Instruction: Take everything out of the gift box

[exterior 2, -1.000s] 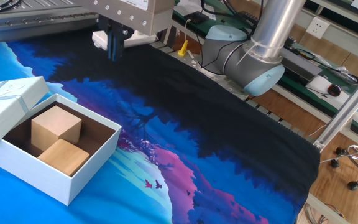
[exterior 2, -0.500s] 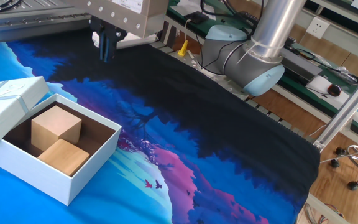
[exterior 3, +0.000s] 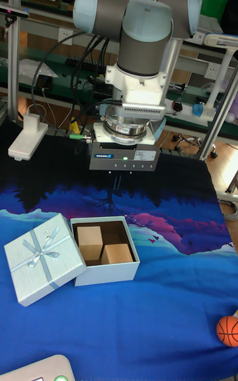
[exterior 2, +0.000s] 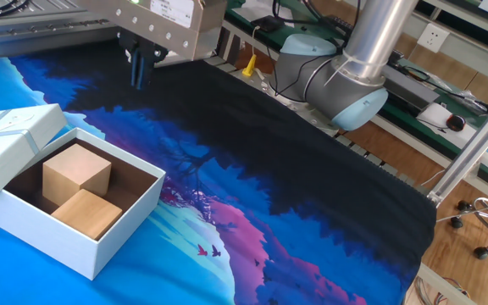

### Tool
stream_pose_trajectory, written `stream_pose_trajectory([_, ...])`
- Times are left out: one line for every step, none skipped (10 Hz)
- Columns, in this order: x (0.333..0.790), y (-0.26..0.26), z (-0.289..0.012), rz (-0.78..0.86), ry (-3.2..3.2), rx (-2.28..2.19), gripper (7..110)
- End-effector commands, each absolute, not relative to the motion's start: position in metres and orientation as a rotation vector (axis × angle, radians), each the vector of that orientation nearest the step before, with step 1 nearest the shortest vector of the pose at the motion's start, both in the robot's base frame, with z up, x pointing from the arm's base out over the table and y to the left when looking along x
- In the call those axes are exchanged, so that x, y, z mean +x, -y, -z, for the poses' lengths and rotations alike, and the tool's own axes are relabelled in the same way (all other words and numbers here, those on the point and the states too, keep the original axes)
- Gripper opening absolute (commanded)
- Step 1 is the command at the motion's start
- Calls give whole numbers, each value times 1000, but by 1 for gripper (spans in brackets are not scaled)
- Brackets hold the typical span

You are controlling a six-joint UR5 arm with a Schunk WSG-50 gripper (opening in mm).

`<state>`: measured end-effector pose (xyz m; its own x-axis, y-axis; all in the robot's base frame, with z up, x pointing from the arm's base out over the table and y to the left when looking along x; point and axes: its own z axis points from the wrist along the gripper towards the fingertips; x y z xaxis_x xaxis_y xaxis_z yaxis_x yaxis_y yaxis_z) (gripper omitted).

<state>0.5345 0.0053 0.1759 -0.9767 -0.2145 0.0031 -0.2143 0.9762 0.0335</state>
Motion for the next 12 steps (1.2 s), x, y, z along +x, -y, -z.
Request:
stream_pose_trajectory([541,-9,-176,64,3123,501,7])
stream_pose_trajectory([541,-6,-175,38,3117,554,7])
stream_pose_trajectory([542,-14,-174,79,3115,615,7])
stream_pose_trajectory([540,-15,-172,67,3103,653,7])
stream_pose_trajectory([535,-12,-168,32,3085,664,7])
stream_pose_trajectory([529,-14,-162,5,3072,662,7])
stream_pose_trajectory([526,-16,-159,-16,3067,658,7])
stream_pose_trajectory([525,-15,-157,-29,3063,654,7])
stream_pose_trajectory([522,-12,-156,-40,3055,647,7])
stream_pose_trajectory([519,-10,-154,-34,3053,630,7])
stream_pose_trajectory([518,-10,-151,-3,3060,619,7])
stream_pose_trajectory([518,-10,-149,12,3068,604,7])
